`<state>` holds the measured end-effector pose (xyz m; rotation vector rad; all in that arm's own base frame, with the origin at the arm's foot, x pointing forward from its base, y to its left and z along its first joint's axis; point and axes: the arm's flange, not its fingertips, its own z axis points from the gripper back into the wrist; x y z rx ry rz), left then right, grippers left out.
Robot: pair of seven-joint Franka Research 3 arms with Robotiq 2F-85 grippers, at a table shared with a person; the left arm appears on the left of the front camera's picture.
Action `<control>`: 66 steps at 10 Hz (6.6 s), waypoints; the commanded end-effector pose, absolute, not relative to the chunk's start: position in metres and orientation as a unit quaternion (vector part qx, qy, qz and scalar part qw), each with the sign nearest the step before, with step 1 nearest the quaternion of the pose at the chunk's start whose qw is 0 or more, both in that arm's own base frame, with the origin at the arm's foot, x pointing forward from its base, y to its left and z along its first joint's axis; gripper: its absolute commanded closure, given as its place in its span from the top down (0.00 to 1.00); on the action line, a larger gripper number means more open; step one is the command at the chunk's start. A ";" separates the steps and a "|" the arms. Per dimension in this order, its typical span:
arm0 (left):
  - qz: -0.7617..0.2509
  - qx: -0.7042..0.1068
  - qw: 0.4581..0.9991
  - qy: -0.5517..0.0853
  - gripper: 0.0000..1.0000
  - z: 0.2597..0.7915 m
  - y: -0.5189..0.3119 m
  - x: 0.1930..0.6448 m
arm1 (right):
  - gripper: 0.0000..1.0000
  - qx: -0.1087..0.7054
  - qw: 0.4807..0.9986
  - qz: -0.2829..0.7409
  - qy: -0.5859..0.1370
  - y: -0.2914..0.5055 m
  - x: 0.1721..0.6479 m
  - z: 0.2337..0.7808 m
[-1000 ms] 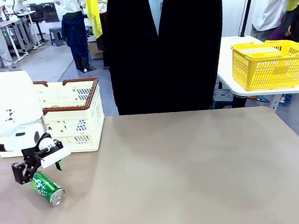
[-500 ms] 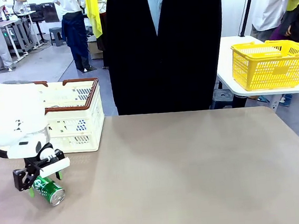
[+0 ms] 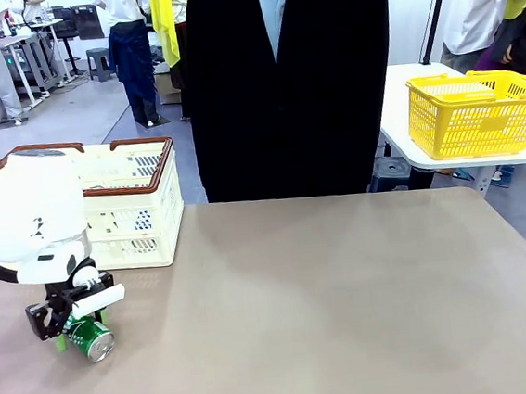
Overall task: Place the drinks into the Shopping basket.
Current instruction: Pick up one drink and place it into the Shopping basket.
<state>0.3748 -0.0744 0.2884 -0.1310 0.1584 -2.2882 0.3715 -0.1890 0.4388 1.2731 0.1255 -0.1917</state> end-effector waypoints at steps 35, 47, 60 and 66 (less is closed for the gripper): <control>0.007 0.013 0.991 -0.135 0.00 0.467 0.068 0.591 | 1.00 0.590 0.800 -0.090 0.067 -0.190 0.369 0.442; 0.037 0.122 0.987 -0.100 0.52 0.440 0.070 0.629 | 1.00 0.590 0.800 -0.090 0.067 -0.190 0.369 0.442; -0.143 -0.240 0.959 -0.039 1.00 0.590 0.160 0.493 | 1.00 0.590 0.800 -0.090 0.067 -0.190 0.369 0.442; -0.218 -0.464 0.850 -0.120 1.00 0.499 0.311 0.412 | 1.00 0.590 0.800 -0.090 0.067 -0.190 0.369 0.442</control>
